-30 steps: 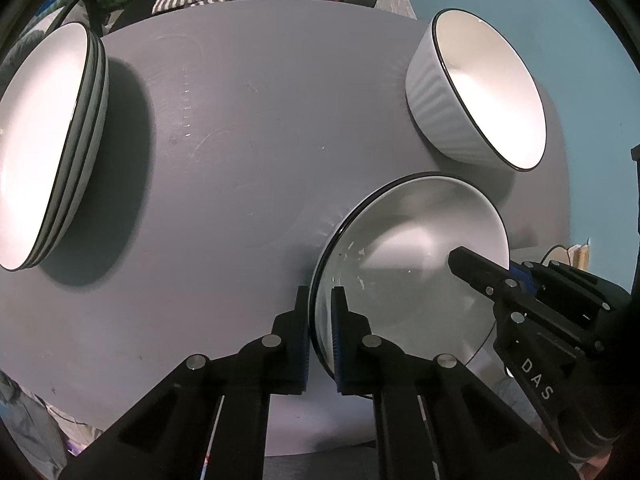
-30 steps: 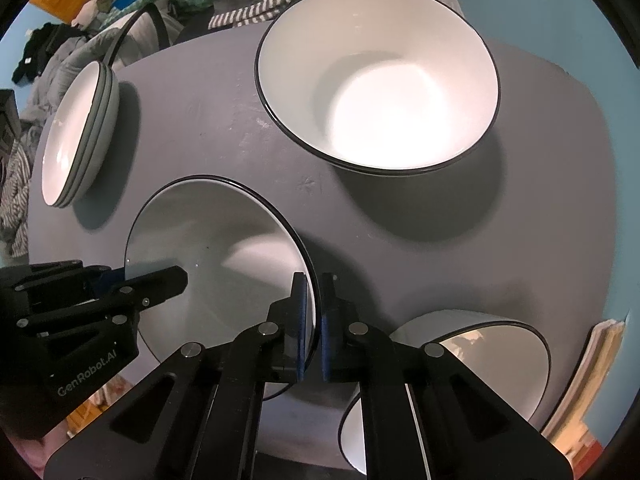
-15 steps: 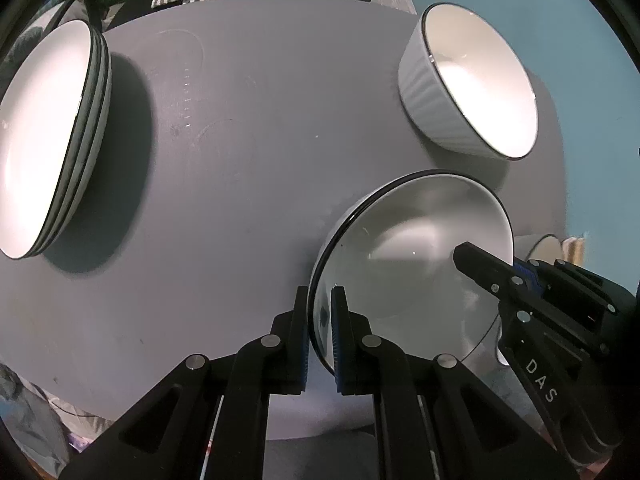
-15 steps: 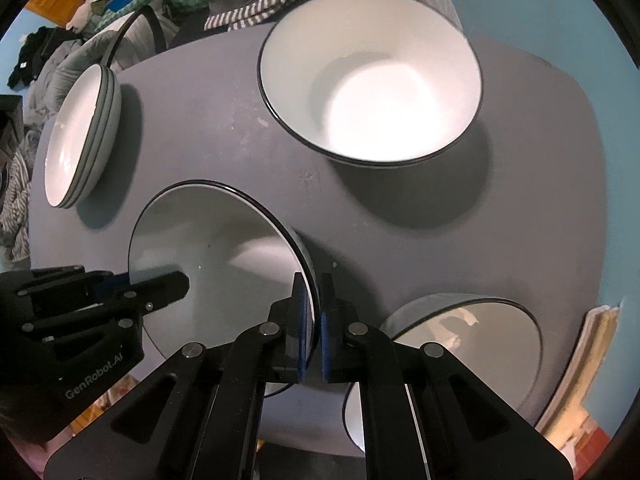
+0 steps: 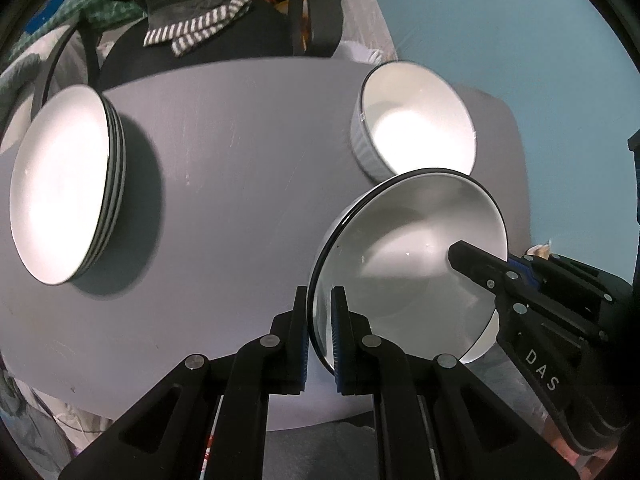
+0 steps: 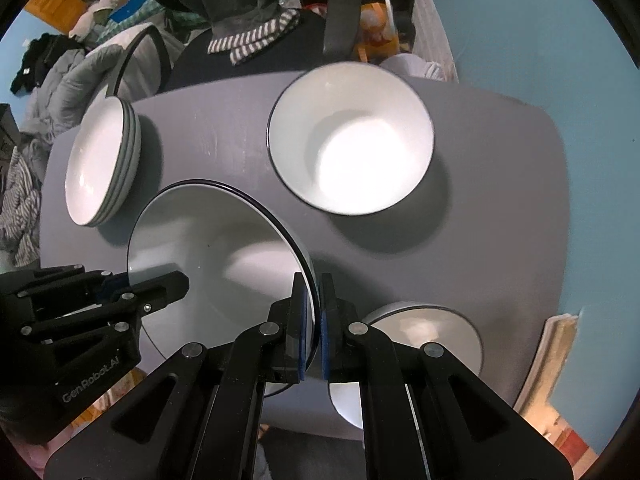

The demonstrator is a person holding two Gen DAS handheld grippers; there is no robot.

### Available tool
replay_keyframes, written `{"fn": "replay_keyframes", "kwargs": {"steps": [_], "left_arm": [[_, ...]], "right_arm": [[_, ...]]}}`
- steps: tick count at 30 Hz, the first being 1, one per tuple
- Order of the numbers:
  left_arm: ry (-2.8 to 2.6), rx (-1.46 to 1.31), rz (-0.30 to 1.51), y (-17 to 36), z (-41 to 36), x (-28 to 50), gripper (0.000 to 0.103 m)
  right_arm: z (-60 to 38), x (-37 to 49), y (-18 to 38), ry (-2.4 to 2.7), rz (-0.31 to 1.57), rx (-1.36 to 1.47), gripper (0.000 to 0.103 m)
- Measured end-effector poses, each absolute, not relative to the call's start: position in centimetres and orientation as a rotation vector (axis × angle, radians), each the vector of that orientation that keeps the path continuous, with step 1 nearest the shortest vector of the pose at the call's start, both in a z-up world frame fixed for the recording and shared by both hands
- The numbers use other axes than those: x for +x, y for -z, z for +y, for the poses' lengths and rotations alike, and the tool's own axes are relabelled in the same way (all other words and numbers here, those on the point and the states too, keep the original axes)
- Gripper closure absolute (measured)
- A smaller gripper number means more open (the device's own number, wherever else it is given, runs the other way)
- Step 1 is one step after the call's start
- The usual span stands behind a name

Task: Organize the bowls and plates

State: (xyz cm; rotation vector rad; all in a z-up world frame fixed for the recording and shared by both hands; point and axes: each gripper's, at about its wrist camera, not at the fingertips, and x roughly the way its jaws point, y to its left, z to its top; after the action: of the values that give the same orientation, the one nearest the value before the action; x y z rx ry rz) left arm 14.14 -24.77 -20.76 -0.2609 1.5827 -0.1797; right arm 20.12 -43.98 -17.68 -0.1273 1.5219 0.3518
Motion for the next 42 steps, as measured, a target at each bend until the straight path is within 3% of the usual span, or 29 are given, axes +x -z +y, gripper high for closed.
{"fn": "replay_keyframes", "kwargs": {"steps": [20, 42], "left_arm": [[0.214, -0.196, 1.522, 18.4, -26.5, 19.0, 0.094], [0.164, -0.142, 1.568, 21.7, -28.7, 24.3, 0.094]], "right_arm": [[-45.9, 25.0, 15.4, -0.323, 1.496, -0.112, 0.098], [-47.0, 30.3, 18.5, -0.300, 1.558, -0.098, 0.097]]}}
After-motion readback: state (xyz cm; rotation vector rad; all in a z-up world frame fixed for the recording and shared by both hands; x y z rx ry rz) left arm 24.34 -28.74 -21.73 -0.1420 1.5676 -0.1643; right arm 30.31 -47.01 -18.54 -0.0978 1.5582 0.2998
